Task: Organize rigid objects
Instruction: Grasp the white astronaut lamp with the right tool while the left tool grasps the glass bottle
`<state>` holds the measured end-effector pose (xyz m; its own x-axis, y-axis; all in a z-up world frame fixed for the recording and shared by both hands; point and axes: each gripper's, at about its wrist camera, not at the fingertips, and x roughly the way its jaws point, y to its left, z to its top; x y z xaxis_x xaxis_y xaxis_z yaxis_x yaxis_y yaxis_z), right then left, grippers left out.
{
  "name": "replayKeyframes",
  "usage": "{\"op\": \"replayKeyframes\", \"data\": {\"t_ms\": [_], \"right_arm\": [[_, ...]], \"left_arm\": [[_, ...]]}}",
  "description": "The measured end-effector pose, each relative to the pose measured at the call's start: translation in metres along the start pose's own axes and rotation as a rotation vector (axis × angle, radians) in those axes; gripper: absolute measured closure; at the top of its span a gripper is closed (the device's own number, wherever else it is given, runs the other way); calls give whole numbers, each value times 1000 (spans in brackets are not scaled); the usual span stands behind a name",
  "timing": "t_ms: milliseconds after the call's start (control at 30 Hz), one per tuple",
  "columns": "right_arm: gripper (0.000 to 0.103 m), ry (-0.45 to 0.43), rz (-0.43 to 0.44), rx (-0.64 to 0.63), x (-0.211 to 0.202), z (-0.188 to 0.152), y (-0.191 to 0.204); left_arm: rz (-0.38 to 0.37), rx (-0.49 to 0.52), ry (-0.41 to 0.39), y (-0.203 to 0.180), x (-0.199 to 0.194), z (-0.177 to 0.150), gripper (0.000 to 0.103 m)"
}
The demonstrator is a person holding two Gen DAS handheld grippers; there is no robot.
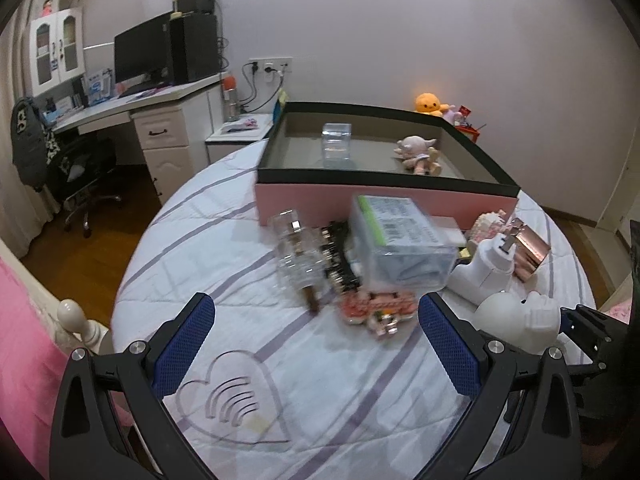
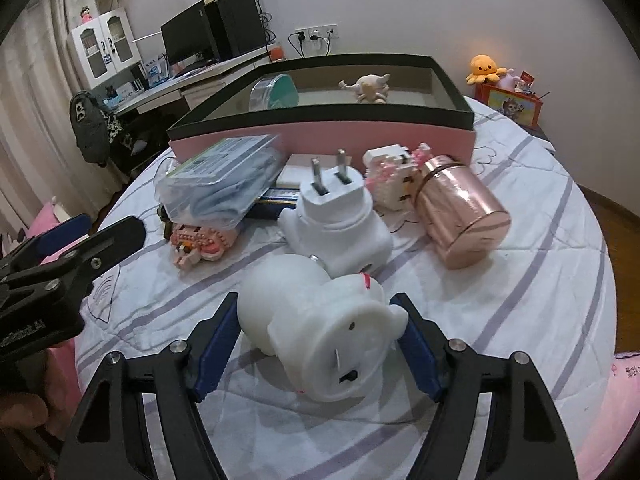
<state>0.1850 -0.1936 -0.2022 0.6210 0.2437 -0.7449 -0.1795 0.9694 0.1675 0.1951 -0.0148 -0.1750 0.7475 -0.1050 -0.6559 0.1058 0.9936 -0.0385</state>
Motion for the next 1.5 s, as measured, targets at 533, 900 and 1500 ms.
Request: {"op": "replayKeyframes", "data": {"t_ms": [533,900,1500], "right_arm": [[28,-17,30,25,-9,3,-19],[28,-12,29,21,-7,6,-13],[28,-5,25,6,-4,7,-2]], "left_arm": [[15,-50,42,4,21,1,1],[73,-126,9,32,31,9,7],[-19,-90,146,29,85,17,71]]}}
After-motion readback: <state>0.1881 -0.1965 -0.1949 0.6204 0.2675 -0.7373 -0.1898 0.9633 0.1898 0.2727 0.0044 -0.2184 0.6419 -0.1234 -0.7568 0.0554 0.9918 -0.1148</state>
